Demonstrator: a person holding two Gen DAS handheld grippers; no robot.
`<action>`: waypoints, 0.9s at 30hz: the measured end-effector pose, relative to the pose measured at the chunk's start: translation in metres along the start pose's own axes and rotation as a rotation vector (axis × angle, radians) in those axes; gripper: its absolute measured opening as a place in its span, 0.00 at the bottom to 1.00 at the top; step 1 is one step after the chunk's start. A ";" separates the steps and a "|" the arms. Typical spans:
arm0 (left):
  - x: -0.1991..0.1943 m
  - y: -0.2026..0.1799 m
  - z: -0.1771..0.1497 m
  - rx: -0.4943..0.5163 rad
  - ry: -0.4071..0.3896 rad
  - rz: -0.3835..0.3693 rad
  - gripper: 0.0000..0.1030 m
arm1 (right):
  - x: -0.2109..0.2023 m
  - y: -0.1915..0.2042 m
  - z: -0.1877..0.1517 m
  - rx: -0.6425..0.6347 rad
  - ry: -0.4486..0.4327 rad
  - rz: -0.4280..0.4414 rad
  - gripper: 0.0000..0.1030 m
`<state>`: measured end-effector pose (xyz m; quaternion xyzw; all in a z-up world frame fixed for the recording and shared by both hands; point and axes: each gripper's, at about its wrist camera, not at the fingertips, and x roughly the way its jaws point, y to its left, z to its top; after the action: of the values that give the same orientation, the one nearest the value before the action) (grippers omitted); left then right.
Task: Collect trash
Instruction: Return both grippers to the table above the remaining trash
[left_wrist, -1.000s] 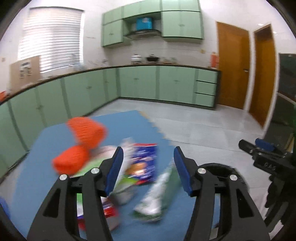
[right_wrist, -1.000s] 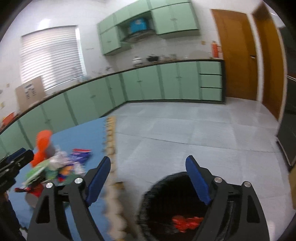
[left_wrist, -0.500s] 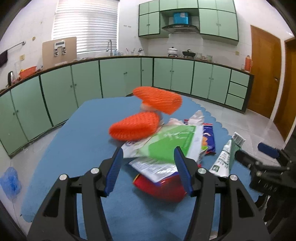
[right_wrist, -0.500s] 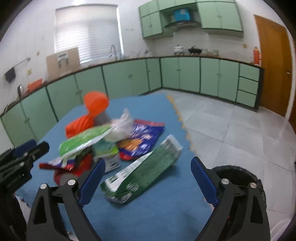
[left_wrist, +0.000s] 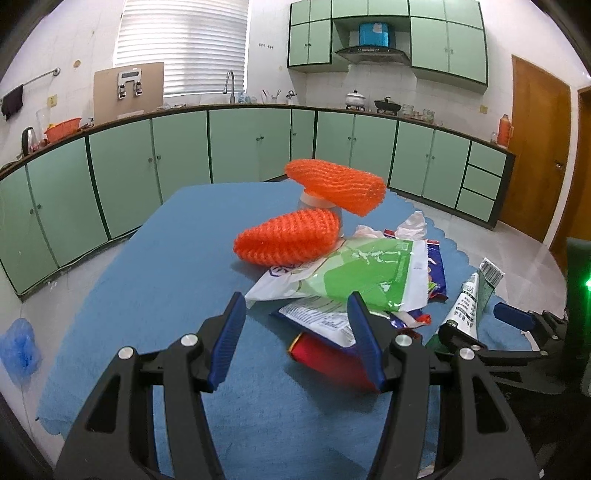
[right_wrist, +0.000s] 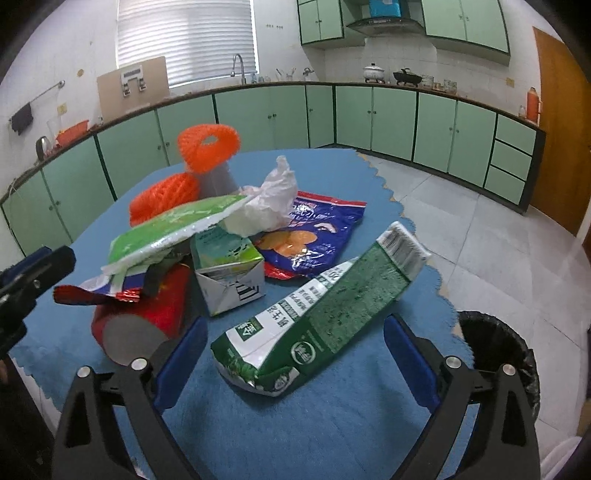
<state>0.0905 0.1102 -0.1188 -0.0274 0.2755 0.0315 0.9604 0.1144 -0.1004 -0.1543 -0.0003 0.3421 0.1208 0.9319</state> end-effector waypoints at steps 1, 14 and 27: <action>0.001 0.000 0.000 0.001 0.002 0.002 0.55 | 0.002 0.000 0.000 -0.002 0.004 -0.001 0.91; 0.005 -0.010 -0.002 0.008 0.011 0.001 0.57 | 0.005 -0.031 0.008 -0.078 0.008 0.016 0.92; 0.009 -0.015 0.000 0.014 0.011 -0.005 0.60 | 0.016 -0.043 0.015 -0.017 0.062 0.087 0.92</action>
<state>0.0986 0.0960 -0.1232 -0.0215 0.2809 0.0271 0.9591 0.1450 -0.1371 -0.1567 0.0028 0.3692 0.1639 0.9148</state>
